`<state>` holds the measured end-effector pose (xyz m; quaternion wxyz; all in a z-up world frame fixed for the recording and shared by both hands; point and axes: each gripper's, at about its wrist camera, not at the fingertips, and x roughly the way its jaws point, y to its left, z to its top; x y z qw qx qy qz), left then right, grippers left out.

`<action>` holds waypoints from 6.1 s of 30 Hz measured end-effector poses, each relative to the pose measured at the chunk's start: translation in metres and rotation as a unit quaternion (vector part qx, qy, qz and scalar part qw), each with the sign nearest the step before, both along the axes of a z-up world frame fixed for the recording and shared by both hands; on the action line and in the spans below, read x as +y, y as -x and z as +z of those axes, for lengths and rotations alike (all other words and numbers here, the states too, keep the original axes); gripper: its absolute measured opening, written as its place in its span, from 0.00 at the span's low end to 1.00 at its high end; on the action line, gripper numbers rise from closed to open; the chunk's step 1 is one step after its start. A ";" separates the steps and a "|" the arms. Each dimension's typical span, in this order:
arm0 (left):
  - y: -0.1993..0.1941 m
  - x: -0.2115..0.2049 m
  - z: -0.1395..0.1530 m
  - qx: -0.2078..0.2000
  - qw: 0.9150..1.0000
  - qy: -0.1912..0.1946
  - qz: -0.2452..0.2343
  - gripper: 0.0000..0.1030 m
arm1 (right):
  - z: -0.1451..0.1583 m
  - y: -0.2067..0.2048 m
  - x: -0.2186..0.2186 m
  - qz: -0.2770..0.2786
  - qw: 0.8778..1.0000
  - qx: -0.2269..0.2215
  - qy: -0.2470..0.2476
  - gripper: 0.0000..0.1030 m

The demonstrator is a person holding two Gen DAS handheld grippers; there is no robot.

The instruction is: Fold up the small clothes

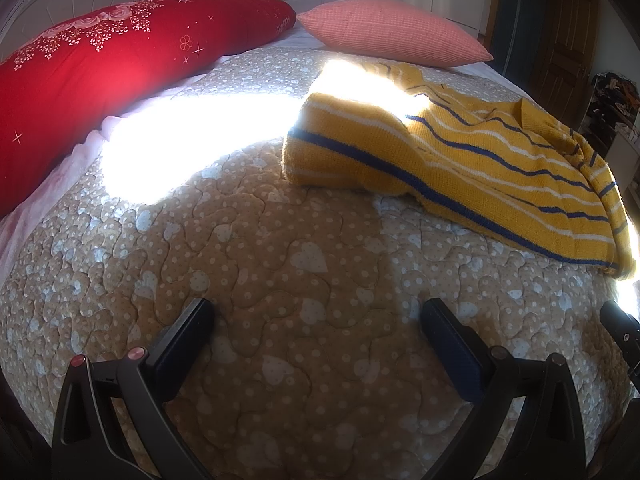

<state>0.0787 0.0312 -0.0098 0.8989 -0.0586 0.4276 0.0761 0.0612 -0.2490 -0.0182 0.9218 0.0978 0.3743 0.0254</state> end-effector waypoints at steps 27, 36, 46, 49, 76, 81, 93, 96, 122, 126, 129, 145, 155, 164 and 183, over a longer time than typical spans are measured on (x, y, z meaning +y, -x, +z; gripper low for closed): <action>0.000 -0.001 0.000 -0.001 1.000 -0.002 0.001 1.00 | 0.000 0.000 0.000 0.000 1.000 0.000 0.000 1.00; 0.000 -0.001 0.000 -0.001 1.000 -0.002 0.001 1.00 | 0.000 0.000 0.000 0.000 1.000 0.000 0.000 1.00; 0.000 -0.001 0.000 -0.001 1.000 -0.003 0.001 1.00 | 0.001 0.001 -0.001 0.000 1.000 -0.001 0.000 1.00; 0.000 -0.001 0.000 -0.001 1.000 -0.003 0.001 1.00 | 0.001 0.000 0.000 0.000 1.000 0.000 0.000 1.00; 0.001 -0.002 0.000 -0.003 1.000 -0.005 0.003 1.00 | 0.000 0.001 -0.001 0.000 1.000 -0.001 0.000 1.00; 0.001 -0.002 0.000 -0.003 1.000 -0.005 0.003 1.00 | 0.001 0.001 -0.001 0.000 1.000 -0.001 0.000 1.00; 0.001 -0.003 0.000 -0.003 1.000 -0.005 0.003 1.00 | 0.000 0.001 -0.001 0.000 1.000 -0.001 0.000 1.00; 0.001 -0.003 0.000 -0.003 1.000 -0.006 0.003 1.00 | 0.000 0.001 -0.001 0.000 1.000 -0.001 -0.001 1.00; 0.001 -0.002 0.000 -0.003 1.000 -0.006 0.004 1.00 | 0.000 0.002 -0.001 0.000 1.000 -0.001 -0.001 1.00; 0.001 -0.003 0.000 -0.004 1.000 -0.006 0.004 1.00 | 0.000 0.002 -0.001 0.000 1.000 -0.001 -0.001 1.00; 0.001 -0.003 0.000 -0.003 1.000 -0.007 0.004 1.00 | 0.000 0.003 -0.001 0.000 1.000 -0.001 -0.001 1.00; 0.006 -0.002 0.007 -0.021 1.000 -0.001 0.010 1.00 | 0.009 0.009 0.003 -0.025 0.999 -0.011 0.027 1.00; 0.029 0.010 0.047 -0.143 0.989 -0.008 0.047 1.00 | 0.051 0.026 0.001 -0.077 0.994 -0.070 0.045 1.00; 0.033 0.012 0.066 -0.166 0.986 -0.005 0.011 1.00 | 0.063 -0.006 0.026 -0.032 0.998 -0.045 0.039 1.00; 0.008 0.088 0.046 -0.061 0.991 0.044 0.111 1.00 | 0.054 -0.212 0.246 0.195 0.968 0.136 -0.073 1.00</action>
